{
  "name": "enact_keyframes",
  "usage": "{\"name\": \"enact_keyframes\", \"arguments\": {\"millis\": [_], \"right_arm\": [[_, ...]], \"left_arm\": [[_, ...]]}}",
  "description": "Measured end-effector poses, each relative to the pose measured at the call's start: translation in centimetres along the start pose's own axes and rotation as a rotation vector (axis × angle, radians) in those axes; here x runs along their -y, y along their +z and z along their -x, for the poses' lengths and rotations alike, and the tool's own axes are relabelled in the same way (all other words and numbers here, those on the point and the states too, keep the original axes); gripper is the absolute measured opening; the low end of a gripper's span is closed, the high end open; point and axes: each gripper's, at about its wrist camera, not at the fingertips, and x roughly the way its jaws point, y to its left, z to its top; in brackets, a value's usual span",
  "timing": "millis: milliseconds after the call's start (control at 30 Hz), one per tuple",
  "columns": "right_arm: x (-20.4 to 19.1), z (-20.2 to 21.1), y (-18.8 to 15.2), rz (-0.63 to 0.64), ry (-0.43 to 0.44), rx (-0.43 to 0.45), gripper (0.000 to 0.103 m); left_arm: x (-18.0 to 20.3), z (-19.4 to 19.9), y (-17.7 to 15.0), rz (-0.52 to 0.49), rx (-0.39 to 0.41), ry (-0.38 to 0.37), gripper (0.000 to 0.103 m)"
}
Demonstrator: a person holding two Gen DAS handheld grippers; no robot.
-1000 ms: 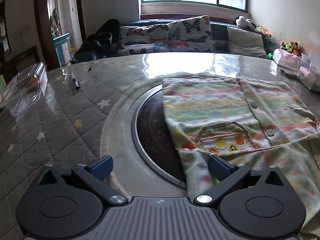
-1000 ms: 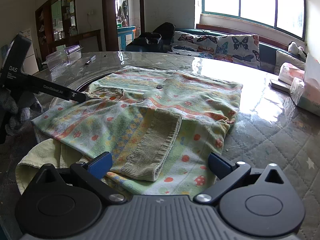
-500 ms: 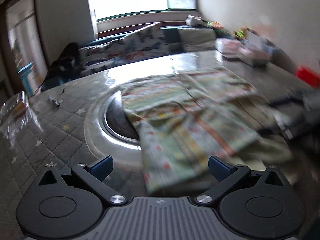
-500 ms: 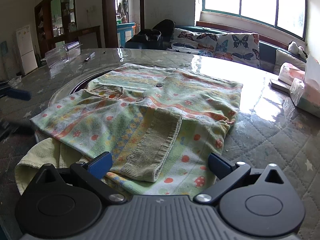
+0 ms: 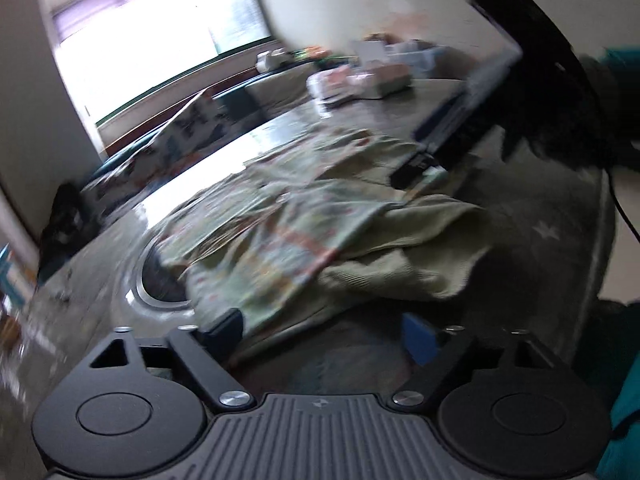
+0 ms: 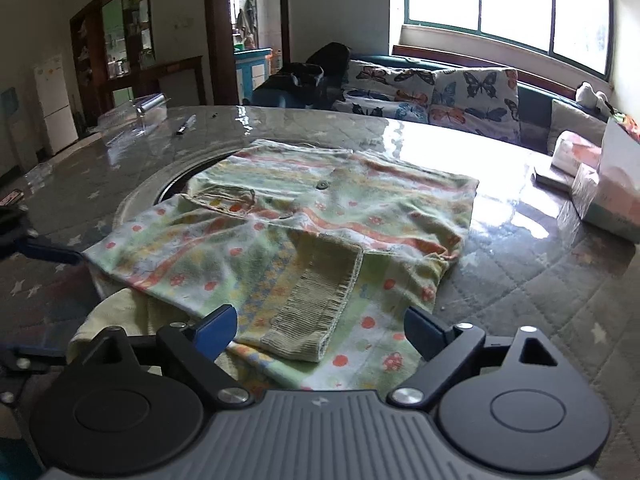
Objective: Fold clothes
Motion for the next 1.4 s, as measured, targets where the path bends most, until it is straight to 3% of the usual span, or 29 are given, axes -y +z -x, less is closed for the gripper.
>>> {"name": "enact_keyframes", "arguments": {"millis": [200, 300, 367, 467, 533, 600, 767, 1033, 1067, 1167, 1300, 1367, 1400], "right_arm": [[-0.3, 1.6, -0.1, 0.050, -0.001, -0.004, 0.083], [-0.4, 2.3, -0.4, 0.071, 0.012, -0.018, 0.072], [-0.5, 2.8, -0.6, 0.085, 0.015, -0.024, 0.066], [-0.8, 3.3, -1.1, 0.104, 0.023, -0.032, 0.063], [-1.0, 3.8, -1.4, 0.115, 0.035, -0.035, 0.059], [-1.4, 4.3, -1.6, 0.135, 0.056, -0.035, 0.059], [-3.1, 4.4, -1.9, 0.220, 0.084, -0.029, 0.059], [-4.6, 2.5, -0.3, 0.241, 0.107, 0.024, 0.058], [-4.5, 2.1, -0.1, 0.228, 0.119, 0.018, 0.056], [-4.5, 1.0, 0.7, 0.190, 0.155, -0.001, 0.035], [-3.9, 0.8, 1.4, 0.147, 0.173, -0.001, 0.022], [-3.5, 1.0, 1.8, 0.122, 0.170, 0.001, 0.019], [-3.4, 1.1, 2.0, 0.119, 0.167, 0.007, 0.019]], "left_arm": [[1.4, -0.8, 0.8, -0.090, 0.075, -0.030, 0.072], [2.0, -1.2, 1.2, -0.114, 0.097, -0.065, 0.059], [2.2, -1.6, 1.4, -0.126, 0.107, -0.083, 0.040], [1.7, -2.0, 1.9, -0.084, 0.118, -0.103, 0.021], [0.8, -2.2, 2.3, -0.033, 0.121, -0.101, 0.012], [-0.4, -2.2, 2.9, 0.035, 0.125, -0.094, 0.010], [-3.4, -2.6, 4.7, 0.185, 0.141, -0.083, 0.008], [-4.8, -3.1, 6.1, 0.226, 0.142, -0.093, 0.007], [-4.8, -3.2, 6.0, 0.228, 0.139, -0.095, 0.008], [-5.0, -3.2, 5.7, 0.240, 0.126, -0.101, 0.008], [-5.0, -2.4, 4.6, 0.243, 0.118, -0.097, 0.015], [-4.9, -1.8, 3.9, 0.228, 0.116, -0.069, 0.038], [-4.8, -1.6, 3.5, 0.220, 0.113, -0.052, 0.044]]}}
